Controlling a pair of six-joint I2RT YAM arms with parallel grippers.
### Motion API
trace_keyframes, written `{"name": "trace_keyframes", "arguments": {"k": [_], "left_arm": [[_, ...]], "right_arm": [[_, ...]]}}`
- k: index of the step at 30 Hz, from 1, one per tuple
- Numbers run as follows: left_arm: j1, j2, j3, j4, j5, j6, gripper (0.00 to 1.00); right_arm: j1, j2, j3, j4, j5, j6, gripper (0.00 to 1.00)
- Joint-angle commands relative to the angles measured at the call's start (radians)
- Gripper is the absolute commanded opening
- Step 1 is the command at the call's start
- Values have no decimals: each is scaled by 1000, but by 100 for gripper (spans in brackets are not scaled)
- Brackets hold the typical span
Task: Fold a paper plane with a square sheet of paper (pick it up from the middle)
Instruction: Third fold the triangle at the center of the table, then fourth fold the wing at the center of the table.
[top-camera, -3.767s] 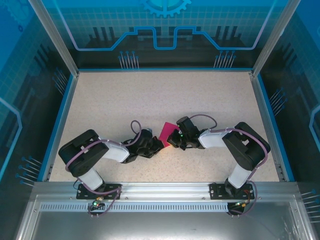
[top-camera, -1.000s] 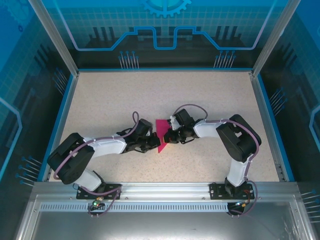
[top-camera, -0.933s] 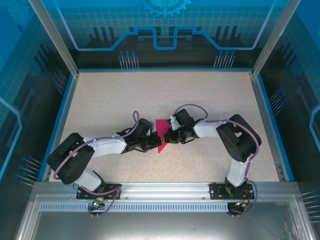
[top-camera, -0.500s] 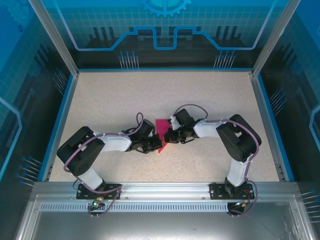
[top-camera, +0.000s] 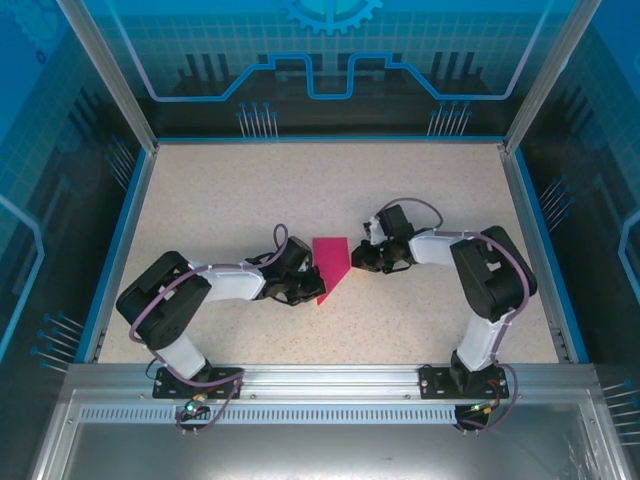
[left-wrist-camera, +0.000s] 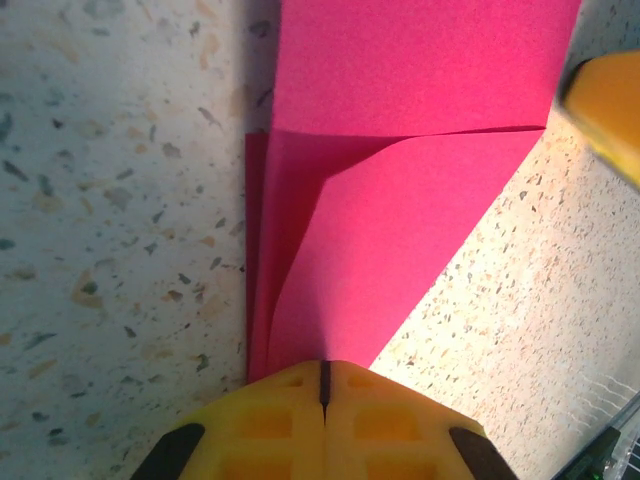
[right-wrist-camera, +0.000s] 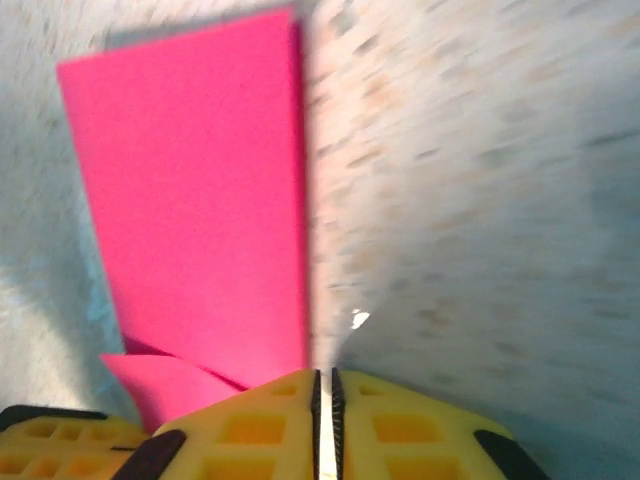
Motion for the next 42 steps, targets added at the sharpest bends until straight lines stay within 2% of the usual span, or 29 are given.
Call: {"name": "trace_keyframes", "arguments": {"k": [1,5,9,12,22,29,32,35,39,42], "left_arm": [[9,-23,23,-94,10,79,0],[11,-70,84,-135,-29,129,7],[20,-66,106,-154,-84,128,11],[26,-59,101,-149,-108,112,13],[39,-87,77,-152,-145,91,17],[52,-100,74,-171,-154,88,24],[56,-108,68,-174,-156,89,25],[59,-122,66,-183,-165,94,29],[61,-155,63,-205,-177,105,35],[62,-184,62,-215,-176,124,42]], "right_arm": [[-10,-88,-8,-73,55,13,19],[-10,-132,-39,-57,5,81,36],[-7,-123,-82,23,-105,146,45],[1,-97,-83,51,-165,159,46],[47,14,-10,40,-246,118,46],[70,45,-9,114,-297,142,37],[72,58,-9,129,-298,149,29],[68,70,-9,151,-288,171,16],[61,20,-23,164,-201,230,2],[62,-70,-45,121,-108,243,0]]}}
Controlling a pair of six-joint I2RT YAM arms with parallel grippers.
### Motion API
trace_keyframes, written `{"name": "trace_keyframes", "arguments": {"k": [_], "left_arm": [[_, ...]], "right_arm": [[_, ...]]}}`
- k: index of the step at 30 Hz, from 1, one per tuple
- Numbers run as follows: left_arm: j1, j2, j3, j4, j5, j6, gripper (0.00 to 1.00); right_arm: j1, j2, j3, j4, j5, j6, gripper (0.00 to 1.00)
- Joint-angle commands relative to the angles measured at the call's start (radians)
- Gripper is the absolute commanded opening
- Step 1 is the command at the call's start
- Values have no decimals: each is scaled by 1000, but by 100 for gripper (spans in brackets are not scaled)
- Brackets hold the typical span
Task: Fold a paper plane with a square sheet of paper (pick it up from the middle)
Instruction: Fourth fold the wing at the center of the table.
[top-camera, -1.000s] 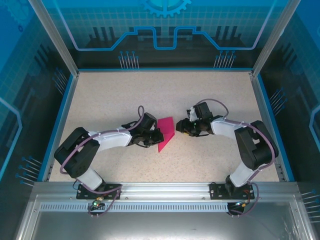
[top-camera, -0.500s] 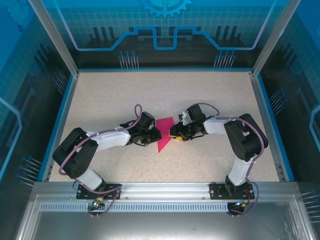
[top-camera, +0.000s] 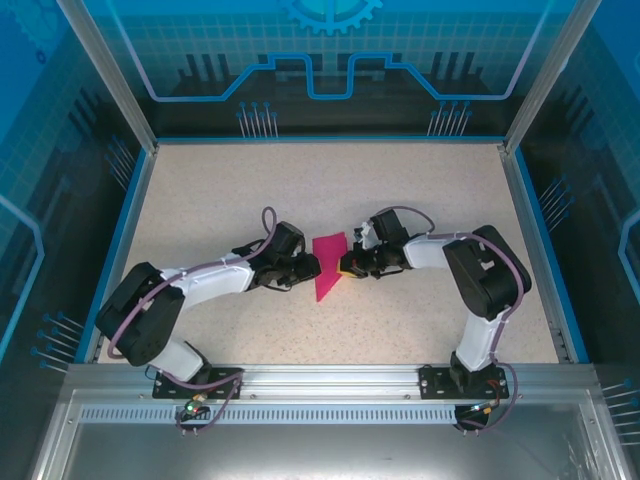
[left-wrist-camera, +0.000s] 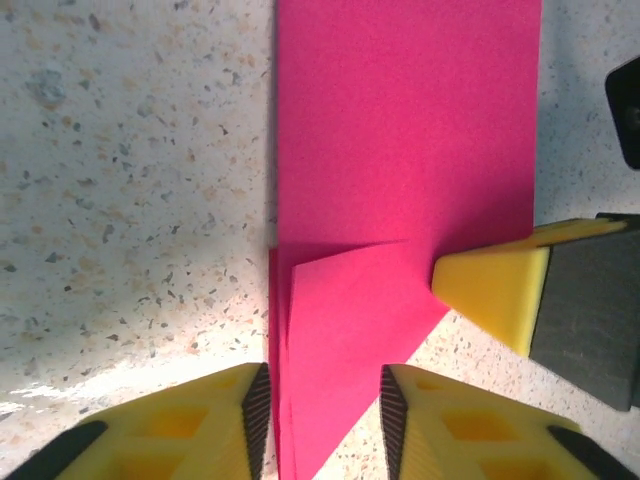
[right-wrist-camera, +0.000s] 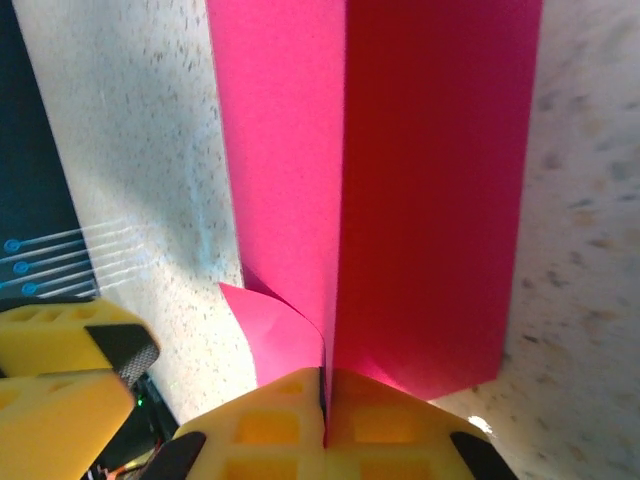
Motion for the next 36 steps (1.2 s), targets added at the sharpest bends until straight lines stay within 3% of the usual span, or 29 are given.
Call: {"name": "trace_keyframes", "arguments": {"k": [1,11,19,23,29,36], "left_arm": [[10,-56,-17,-36,-21,35,46],[16,-165,-51,9,-24,92,74],[16,-216,-96,73,-9,143,86],[-1,-182,-106,136,46,260,92],[-79,-169,-136,260,-14,455,94],[-98,-111,-197,449,-58,621,83]], "right_arm": [[4,-131,-15,-51,134,39,0],[49,-392,-27,-324,434,157,0],[116,-350,57,-403,519,220,0],[119,-319,36,-349,494,315,0],[101,-314,6,-319,486,433,0],[94,-257,74,-340,435,479,0]]}}
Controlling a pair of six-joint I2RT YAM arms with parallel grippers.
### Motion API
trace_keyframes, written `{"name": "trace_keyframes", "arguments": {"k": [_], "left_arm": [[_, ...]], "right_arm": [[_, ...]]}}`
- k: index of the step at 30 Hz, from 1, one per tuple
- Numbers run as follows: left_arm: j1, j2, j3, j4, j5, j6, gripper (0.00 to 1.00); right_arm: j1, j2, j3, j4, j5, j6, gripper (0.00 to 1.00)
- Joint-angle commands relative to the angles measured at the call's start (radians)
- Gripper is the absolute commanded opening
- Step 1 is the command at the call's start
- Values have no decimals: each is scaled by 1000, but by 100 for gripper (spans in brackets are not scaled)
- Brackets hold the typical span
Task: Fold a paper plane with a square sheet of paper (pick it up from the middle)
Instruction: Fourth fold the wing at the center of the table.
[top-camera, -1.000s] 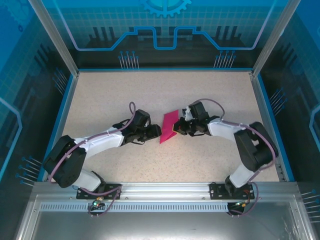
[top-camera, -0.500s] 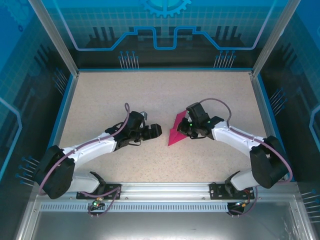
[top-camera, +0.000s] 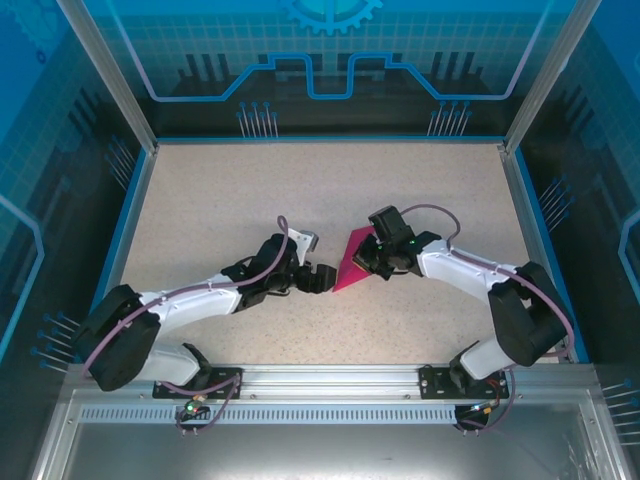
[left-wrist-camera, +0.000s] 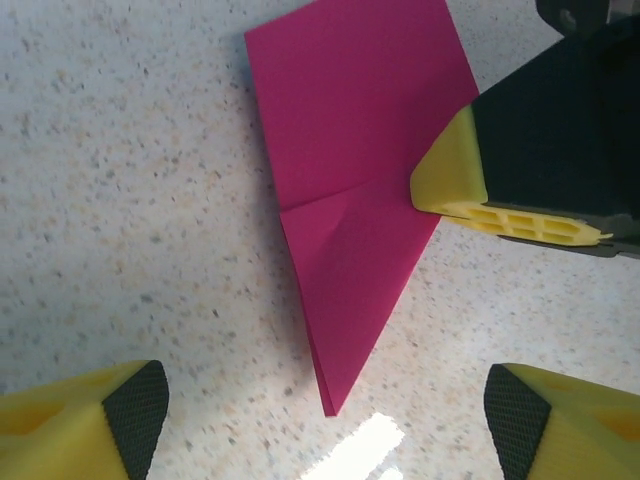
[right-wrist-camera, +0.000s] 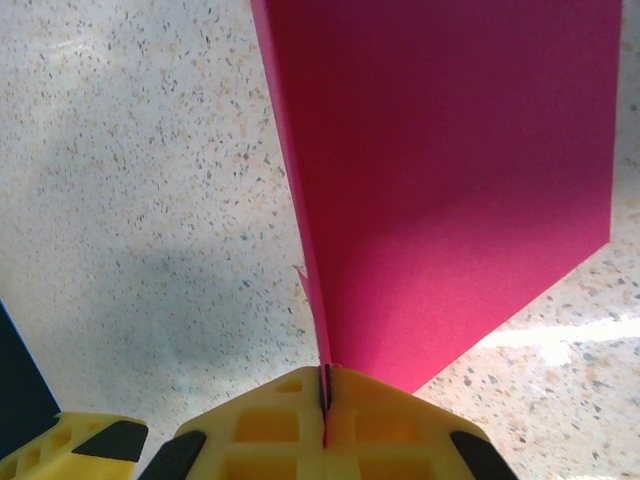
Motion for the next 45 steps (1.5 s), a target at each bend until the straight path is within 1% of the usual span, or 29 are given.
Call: {"name": "trace_keyframes", "arguments": {"k": [1,3,9,10,12,14,16,21,28,30,32,33,35,38,41,45], "left_arm": [[-18,48,-48,180,-36,159,82],[-21,81,-61,247,-39,189,81],[-45,166,-51,352,-17,276,80],[-48,185,-51,369,-15,294,78],[-49,213,-48,393,-9,320,74],[-50,237,-45,416,-5,332,65],[-49,258,-44,441,-3,340,59],[-50,293,-40,472,-11,371,51],[-51,301,-20,444,5,405,34],[-50,306,-18,437,5,411,30],[-49,307,-20,434,8,418,24],[-50,305,-20,433,9,418,23],[-49,300,-22,432,13,423,22],[-51,293,-25,426,27,430,23],[-50,290,-27,420,38,435,23],[-49,286,-28,415,45,435,24]], "right_arm": [[-8,45,48,-11,-43,55,0],[-10,65,64,-21,-53,61,0],[-25,97,107,-58,-92,72,0],[-27,99,112,-63,-99,74,0],[-31,103,120,-74,-107,75,0],[-36,109,131,-94,-113,70,0],[-39,112,134,-102,-123,69,0],[-43,120,138,-125,-145,69,0],[-47,131,136,-140,-172,63,0],[-49,132,137,-139,-183,64,3],[-52,133,139,-146,-188,60,8],[-54,135,142,-151,-188,56,11],[-63,139,145,-162,-184,50,21],[-79,148,151,-174,-187,40,30],[-88,164,162,-181,-201,30,32],[-93,195,181,-188,-230,22,31]]}}
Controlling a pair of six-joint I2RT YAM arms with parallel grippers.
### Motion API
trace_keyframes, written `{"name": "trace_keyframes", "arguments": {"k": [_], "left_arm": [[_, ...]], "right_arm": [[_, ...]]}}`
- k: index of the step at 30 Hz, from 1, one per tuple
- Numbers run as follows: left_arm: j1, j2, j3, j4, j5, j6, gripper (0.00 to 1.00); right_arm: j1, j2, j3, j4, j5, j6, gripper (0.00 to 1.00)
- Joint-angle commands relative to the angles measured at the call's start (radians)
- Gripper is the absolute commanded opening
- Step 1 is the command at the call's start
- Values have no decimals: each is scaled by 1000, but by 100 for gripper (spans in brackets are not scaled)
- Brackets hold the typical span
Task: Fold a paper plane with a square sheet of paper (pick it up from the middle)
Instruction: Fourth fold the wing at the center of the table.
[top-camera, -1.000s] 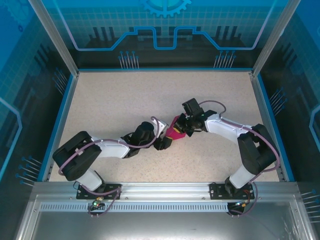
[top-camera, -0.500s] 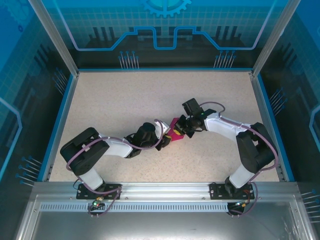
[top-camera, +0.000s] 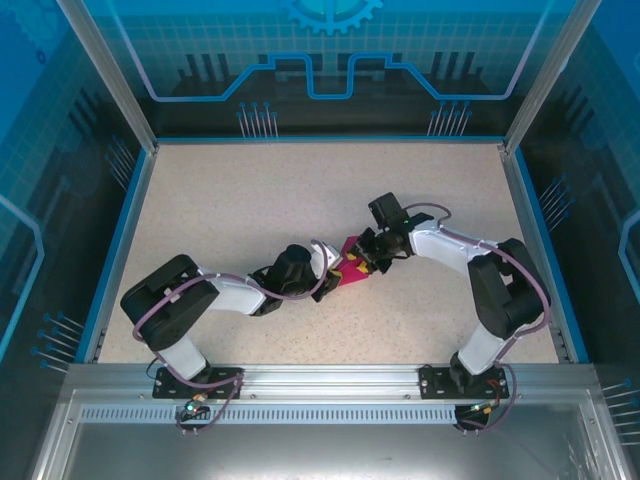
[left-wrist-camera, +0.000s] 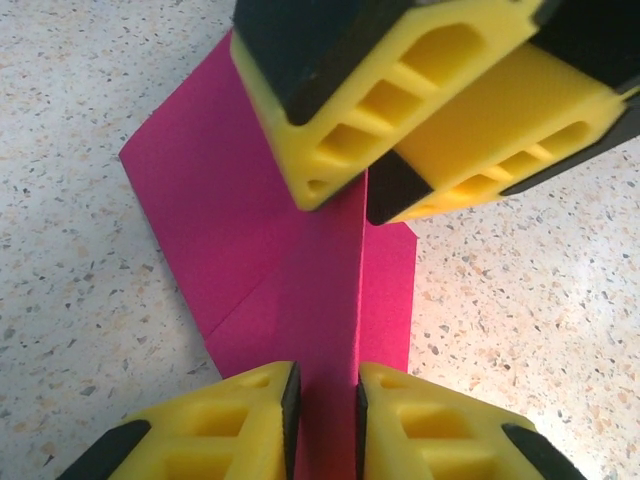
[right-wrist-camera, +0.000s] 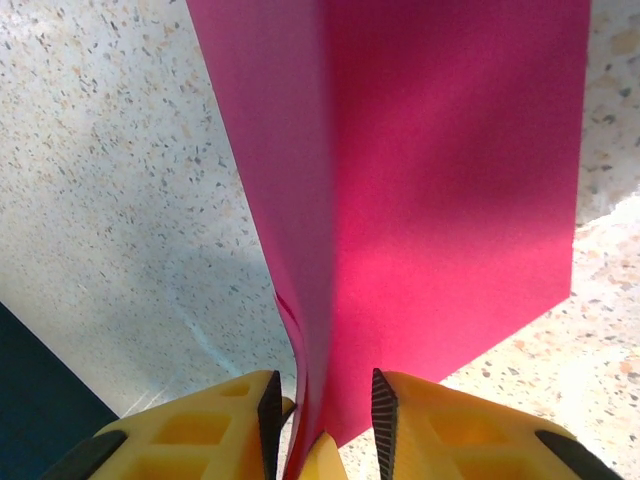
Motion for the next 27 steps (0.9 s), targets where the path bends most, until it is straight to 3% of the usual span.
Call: {"name": "trace_keyframes", "arguments": {"k": [1,7,15,18,21,27], "left_arm": [[-4,-11,12,-3,41,20,25],[-4,-13,16,-15,71,40,30],[-4,35,41,10,87,68,34],[-5,44,47,13,97,70,26],[-4,46,52,5,105,67,19],[5,49,41,0,153,-1,16]], "right_arm": [[-14,32,33,-44,-50,-16,30],[-12,46,48,-46,-79,-24,12],[-11,47,61,-82,-105,-33,11],[-12,52,64,-86,-112,-34,12],[-14,55,69,-92,-113,-51,19],[-37,10,98,-141,-39,-180,54]]}}
